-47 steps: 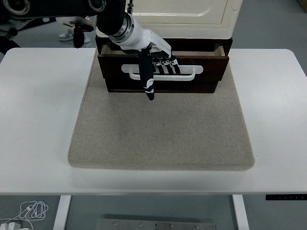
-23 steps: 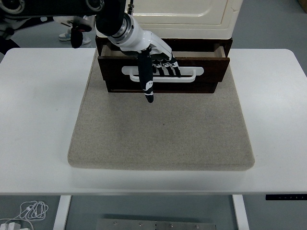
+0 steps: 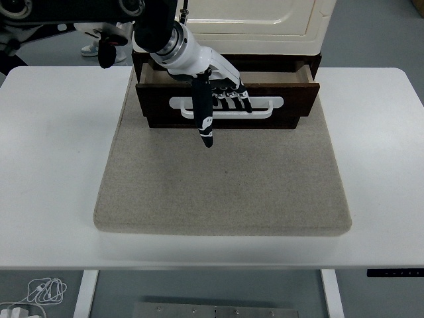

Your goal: Open the drawer under the combination cabinet

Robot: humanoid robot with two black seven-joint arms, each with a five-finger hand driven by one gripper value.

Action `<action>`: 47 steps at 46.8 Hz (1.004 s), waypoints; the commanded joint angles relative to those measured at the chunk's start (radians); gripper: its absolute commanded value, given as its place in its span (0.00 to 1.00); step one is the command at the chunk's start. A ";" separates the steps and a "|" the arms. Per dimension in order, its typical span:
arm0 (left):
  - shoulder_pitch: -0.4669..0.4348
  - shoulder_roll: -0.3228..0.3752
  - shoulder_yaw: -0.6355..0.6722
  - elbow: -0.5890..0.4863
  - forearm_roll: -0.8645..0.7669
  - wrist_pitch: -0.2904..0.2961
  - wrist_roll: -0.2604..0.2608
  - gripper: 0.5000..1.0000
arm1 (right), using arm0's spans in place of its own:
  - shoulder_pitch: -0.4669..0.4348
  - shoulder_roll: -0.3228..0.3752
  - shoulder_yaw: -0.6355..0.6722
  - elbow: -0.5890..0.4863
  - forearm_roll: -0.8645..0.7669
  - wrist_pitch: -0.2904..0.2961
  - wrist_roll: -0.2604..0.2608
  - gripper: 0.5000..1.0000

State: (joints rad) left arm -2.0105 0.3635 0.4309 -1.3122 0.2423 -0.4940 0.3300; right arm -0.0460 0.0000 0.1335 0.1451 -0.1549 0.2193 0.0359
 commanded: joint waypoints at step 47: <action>-0.019 0.058 -0.012 -0.067 -0.003 -0.046 0.004 1.00 | 0.000 0.000 0.000 0.001 0.000 0.000 -0.001 0.85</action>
State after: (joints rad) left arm -2.0292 0.4204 0.4186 -1.3774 0.2394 -0.5380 0.3335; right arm -0.0460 0.0000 0.1335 0.1449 -0.1549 0.2193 0.0360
